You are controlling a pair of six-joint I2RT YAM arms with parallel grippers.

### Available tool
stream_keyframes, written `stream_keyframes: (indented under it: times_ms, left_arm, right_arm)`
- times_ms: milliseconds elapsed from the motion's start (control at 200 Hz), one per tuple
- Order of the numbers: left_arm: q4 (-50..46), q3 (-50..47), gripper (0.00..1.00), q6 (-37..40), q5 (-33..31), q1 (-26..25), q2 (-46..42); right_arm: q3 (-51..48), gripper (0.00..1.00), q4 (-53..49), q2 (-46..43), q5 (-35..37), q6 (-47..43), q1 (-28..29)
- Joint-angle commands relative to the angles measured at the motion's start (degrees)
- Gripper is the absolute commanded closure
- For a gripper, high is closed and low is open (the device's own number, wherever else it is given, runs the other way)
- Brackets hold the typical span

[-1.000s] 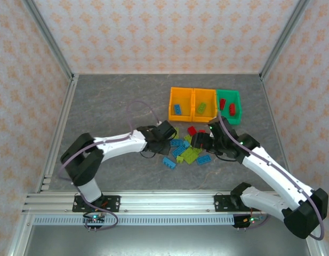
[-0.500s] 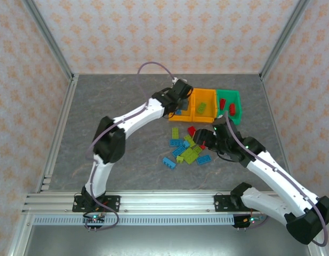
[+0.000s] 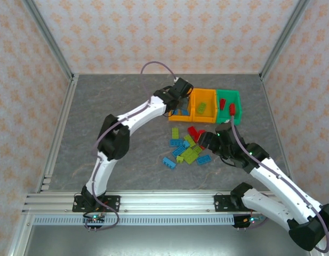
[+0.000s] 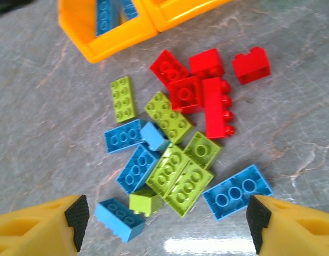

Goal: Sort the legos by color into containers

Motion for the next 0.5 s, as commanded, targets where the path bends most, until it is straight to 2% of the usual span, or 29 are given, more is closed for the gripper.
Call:
stream_keyframes:
  times_ms: [0,115,265,350,425,495]
  left_arm:
    - [3.4,-6.2,0.53,0.0,1.0,-1.5,-13.2]
    - [9.7,-21.8,0.53,-0.5,1.2,-4.0,-28.3]
    - [16.8,-42.0,0.53,2.6,0.9,-8.1,-47.0]
    - [16.6,-50.6,0.52,4.2,-1.0,-10.1,-55.7]
    - [14.8,-56.7,0.50,4.8,-3.5,-10.9,-62.1]
    - [14.0,-62.1,0.49,5.2,-6.0,-11.0,-67.1]
  right_arm:
    - [-1.0,0.19,-0.9,1.3,5.3,2.5,0.2]
    - [-1.6,0.19,1.8,5.2,7.5,1.2,-0.1]
    - [-1.0,0.24,7.6,14.6,2.9,-3.2,-2.2]
    - [-0.9,0.32,10.7,19.8,1.6,-4.5,-3.6]
    - [-0.6,0.42,12.2,24.5,1.0,-5.3,-5.6]
    - [-0.9,0.47,14.5,27.6,-0.8,-6.1,-6.9]
